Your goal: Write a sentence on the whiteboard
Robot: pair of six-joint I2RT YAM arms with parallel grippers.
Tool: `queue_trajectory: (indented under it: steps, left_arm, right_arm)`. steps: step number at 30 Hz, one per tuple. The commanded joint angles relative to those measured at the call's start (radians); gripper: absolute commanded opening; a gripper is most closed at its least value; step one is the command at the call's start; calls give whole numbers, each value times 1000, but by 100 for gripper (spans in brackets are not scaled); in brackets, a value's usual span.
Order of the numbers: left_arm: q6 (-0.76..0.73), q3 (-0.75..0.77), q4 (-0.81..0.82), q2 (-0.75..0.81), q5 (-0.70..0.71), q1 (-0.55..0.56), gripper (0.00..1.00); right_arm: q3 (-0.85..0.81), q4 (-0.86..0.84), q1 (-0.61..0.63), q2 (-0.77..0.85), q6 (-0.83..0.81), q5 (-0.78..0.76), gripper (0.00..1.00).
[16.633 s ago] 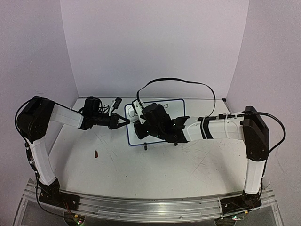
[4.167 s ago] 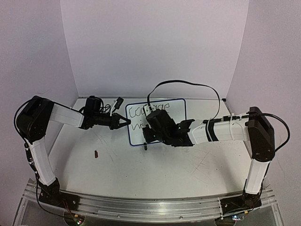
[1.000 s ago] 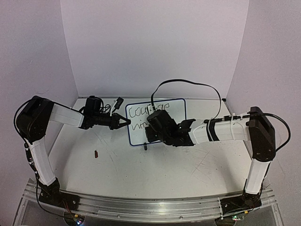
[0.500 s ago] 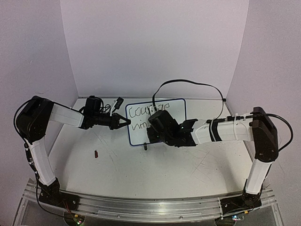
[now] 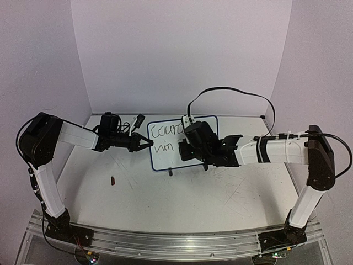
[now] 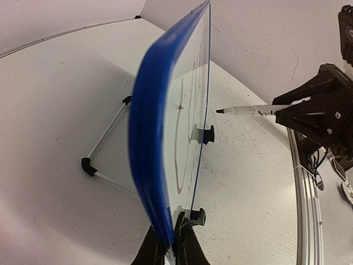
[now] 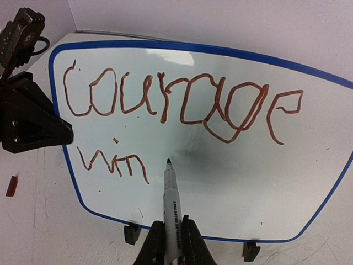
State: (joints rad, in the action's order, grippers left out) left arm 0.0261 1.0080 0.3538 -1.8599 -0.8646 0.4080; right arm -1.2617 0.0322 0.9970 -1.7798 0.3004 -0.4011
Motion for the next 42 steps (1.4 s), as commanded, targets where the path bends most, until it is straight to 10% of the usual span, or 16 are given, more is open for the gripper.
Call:
queue_trajectory:
  steps: [1, 42]
  left_arm:
    - [-74, 13, -47, 10, 161, -8, 0]
    - [-74, 18, -50, 11, 153, -8, 0]
  right_arm:
    - [-14, -69, 5, -20, -24, 18, 0]
    - [-77, -54, 0, -108, -26, 9, 0]
